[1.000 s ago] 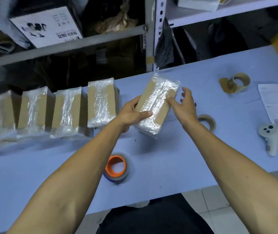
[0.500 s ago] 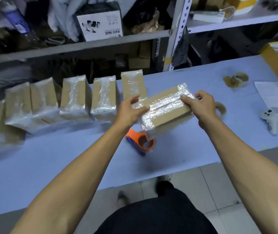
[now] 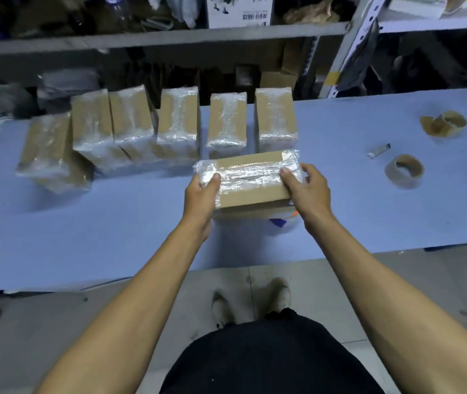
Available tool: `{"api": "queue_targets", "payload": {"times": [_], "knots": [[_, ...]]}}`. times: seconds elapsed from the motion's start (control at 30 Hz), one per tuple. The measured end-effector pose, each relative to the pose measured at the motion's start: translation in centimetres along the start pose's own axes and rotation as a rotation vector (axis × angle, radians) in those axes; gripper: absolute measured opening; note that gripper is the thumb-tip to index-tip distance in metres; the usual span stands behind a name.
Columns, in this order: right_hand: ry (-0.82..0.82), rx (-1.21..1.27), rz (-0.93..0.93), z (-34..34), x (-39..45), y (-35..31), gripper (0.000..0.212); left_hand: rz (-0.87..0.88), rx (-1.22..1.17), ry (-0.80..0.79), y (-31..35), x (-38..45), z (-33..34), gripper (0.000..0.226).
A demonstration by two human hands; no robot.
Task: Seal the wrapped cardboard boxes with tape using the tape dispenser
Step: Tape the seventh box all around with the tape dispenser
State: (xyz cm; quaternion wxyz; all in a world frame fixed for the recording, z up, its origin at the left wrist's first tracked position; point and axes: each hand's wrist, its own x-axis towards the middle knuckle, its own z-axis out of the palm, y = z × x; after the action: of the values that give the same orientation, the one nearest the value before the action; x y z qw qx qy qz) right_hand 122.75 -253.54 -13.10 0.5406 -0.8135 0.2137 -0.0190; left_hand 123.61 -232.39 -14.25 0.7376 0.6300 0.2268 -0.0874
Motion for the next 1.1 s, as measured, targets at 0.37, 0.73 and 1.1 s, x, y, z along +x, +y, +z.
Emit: {"api": "queue_targets", "payload": {"times": [0.37, 0.73, 1.1], "knots": [[-0.217, -0.090, 0.035, 7.0, -2.5, 3.8, 0.025, -0.071, 0.118, 0.172, -5.1, -0.6, -7.6, 0.040], [-0.227, -0.562, -0.054, 5.6, 3.5, 7.5, 0.032, 0.087, 0.333, 0.254, -6.8, 0.3, -6.9, 0.077], [-0.201, -0.643, -0.167, 4.2, 4.6, 6.9, 0.035, 0.083, 0.478, 0.053, -7.0, 0.2, -8.0, 0.087]]}}
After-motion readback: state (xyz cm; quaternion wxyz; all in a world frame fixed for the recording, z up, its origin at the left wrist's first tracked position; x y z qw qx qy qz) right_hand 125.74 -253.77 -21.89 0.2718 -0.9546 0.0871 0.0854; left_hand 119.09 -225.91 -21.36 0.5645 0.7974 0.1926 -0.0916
